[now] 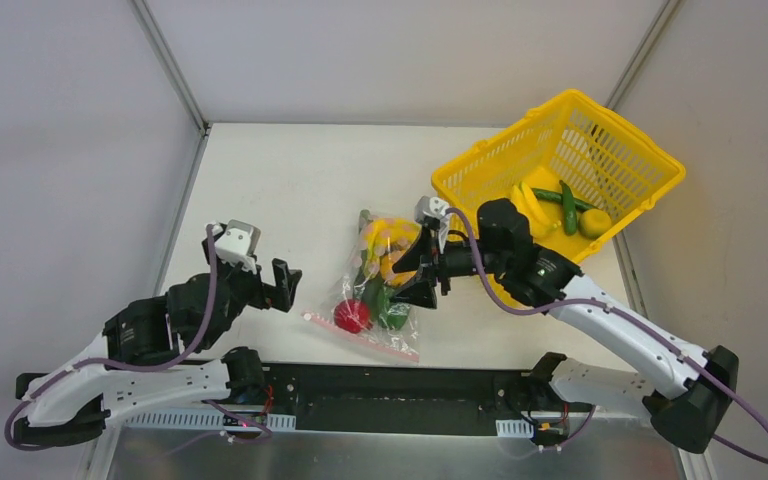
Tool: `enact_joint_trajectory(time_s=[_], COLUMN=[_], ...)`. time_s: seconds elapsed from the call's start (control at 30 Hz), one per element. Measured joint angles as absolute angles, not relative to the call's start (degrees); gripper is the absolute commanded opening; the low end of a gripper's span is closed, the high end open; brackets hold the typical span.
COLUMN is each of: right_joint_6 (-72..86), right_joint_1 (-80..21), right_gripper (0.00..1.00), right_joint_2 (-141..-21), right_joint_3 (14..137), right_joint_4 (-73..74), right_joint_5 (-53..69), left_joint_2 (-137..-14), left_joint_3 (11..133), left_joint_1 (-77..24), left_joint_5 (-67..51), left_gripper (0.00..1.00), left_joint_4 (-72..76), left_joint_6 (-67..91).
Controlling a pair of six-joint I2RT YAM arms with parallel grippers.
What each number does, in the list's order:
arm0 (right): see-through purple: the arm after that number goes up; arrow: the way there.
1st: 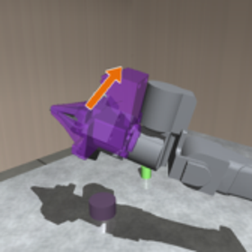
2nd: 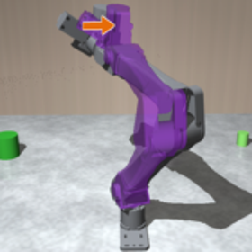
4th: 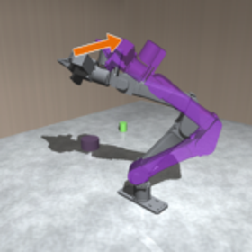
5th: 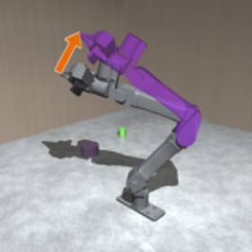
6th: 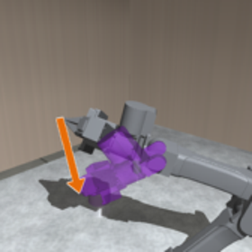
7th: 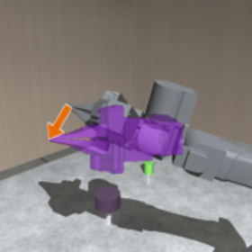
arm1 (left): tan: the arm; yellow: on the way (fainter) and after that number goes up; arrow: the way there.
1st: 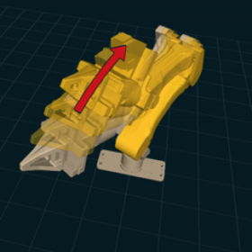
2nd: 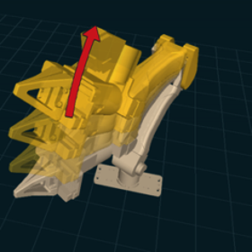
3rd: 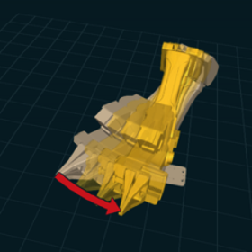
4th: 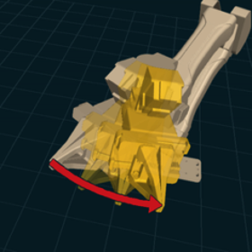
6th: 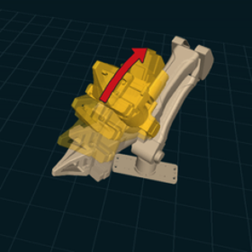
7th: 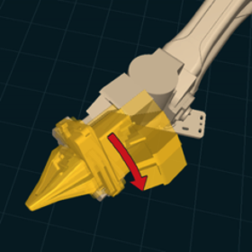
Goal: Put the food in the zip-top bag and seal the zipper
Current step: Place the zipper food storage bag at the center of the board, then reset both arms
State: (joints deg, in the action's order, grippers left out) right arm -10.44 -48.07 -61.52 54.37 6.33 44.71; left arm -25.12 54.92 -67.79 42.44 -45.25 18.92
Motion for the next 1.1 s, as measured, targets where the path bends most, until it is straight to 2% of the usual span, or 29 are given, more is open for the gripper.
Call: enact_joint_trajectory(time_s=[0.17,0.33,0.53,0.73,0.9,1.1], right_joint_6=[-5.0,3.8,6.2,4.7,3.3,3.6], right_joint_1=[-48.1,-47.8,-47.5,-44.9,-41.0,-31.9], right_gripper=[0.7,0.74,0.86,0.98,1.0,1.0], right_joint_2=[-58.8,-59.9,-59.2,-53.5,-49.0,-51.0], right_joint_3=[54.0,53.9,55.2,56.8,58.2,62.0], right_joint_4=[4.8,5.3,8.2,10.3,10.9,16.0], right_joint_5=[34.0,32.0,24.6,9.5,-5.4,-16.8], left_joint_2=[-29.1,-32.5,-34.0,-35.2,-36.5,-38.2], left_joint_3=[55.0,55.2,55.1,54.6,54.6,54.0], left_joint_1=[-67.8,-66.0,-54.4,-41.7,-31.3,-21.9], left_joint_5=[42.0,43.4,37.1,26.4,18.5,14.5], left_gripper=[0.99,0.99,0.99,0.99,0.99,0.99], left_joint_4=[-45.3,-46.4,-46.0,-45.5,-45.6,-45.7], left_joint_6=[19.1,21.6,22.7,23.2,23.2,24.3])
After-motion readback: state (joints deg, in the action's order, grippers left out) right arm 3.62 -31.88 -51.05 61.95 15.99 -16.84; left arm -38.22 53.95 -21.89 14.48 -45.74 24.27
